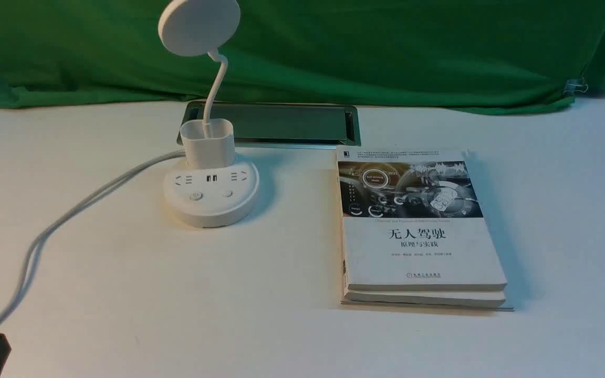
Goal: Turn on the desk lamp on the white desktop with your hand.
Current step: 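Press the power button on the lamp base to turn the lamp on with the left gripper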
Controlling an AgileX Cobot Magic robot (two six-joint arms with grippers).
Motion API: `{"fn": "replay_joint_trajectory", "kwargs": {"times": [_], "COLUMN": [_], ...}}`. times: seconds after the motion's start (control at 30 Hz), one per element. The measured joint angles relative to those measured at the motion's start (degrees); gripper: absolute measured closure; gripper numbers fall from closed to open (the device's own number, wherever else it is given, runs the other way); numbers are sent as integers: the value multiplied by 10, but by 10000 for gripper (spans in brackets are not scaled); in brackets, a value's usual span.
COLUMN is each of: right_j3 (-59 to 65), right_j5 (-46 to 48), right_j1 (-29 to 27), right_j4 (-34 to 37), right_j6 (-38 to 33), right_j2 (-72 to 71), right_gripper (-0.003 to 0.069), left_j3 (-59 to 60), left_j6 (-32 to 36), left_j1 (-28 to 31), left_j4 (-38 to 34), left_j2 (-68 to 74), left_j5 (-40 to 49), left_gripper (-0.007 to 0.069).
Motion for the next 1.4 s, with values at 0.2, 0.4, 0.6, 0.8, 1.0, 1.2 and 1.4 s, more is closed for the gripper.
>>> {"fn": "replay_joint_trajectory", "kwargs": {"times": [0.2,0.4,0.6,0.8,1.0,1.2,1.4], "right_j3": [0,0,0,0,0,0,0], "right_j5": [0,0,0,1,1,1,1], "right_j1": [0,0,0,0,0,0,0], "right_j4": [0,0,0,0,0,0,0], "right_j6": [0,0,0,0,0,0,0], "right_j2": [0,0,0,0,0,0,0], "right_gripper": [419,418,418,418,418,418,418], "left_j3": [0,0,0,0,0,0,0], "left_j6": [2,2,34,39,40,40,40], "left_j1": [0,0,0,0,0,0,0], "left_j4": [0,0,51,86,92,91,71], "left_j2": [0,0,0,0,0,0,0], "left_j5": [0,0,-2,-3,-3,-20,-233], "left_gripper": [603,603,603,603,603,603,603]}}
